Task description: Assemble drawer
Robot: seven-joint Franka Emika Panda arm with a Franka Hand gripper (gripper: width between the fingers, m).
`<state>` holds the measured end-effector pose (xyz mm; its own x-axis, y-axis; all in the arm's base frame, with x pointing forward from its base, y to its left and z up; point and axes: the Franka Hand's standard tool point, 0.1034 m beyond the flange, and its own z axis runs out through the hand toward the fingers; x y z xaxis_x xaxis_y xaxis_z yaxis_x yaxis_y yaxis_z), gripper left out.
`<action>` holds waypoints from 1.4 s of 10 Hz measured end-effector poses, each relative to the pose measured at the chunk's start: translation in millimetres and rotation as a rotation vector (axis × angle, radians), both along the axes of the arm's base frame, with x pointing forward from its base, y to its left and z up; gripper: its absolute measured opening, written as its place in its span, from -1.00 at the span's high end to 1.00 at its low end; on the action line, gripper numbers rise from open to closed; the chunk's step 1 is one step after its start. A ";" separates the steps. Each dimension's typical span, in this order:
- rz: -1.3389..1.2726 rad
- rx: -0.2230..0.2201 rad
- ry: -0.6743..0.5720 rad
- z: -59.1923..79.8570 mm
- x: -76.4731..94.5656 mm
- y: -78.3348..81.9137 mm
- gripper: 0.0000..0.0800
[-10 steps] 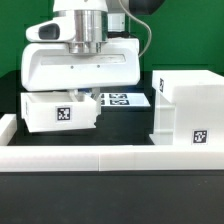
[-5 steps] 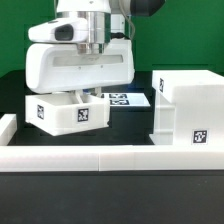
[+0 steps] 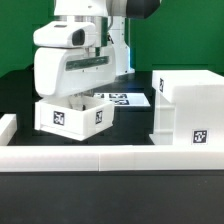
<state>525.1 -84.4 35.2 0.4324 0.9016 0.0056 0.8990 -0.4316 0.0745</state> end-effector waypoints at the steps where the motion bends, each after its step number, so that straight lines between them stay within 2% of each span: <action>1: 0.050 -0.009 0.001 -0.2 0.1 -0.6 0.90; 4: 0.317 -0.060 0.021 0.2 2.6 5.8 0.90; 7: 0.347 -0.053 0.056 -1.6 6.0 14.9 0.90; 10: 0.337 -0.052 0.060 -3.0 4.1 8.5 0.90; 11: 0.384 -0.050 0.069 -3.4 2.6 1.6 0.90; 12: 0.424 -0.026 0.069 -4.0 1.1 -11.5 0.90; 13: 0.440 0.001 0.071 -3.9 1.0 -16.2 0.90; 14: 0.442 0.019 0.069 -4.8 1.7 -13.7 0.90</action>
Offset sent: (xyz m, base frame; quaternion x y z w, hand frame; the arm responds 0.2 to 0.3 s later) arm 0.0091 0.0147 0.0021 0.0159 -0.0294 -0.2537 0.9667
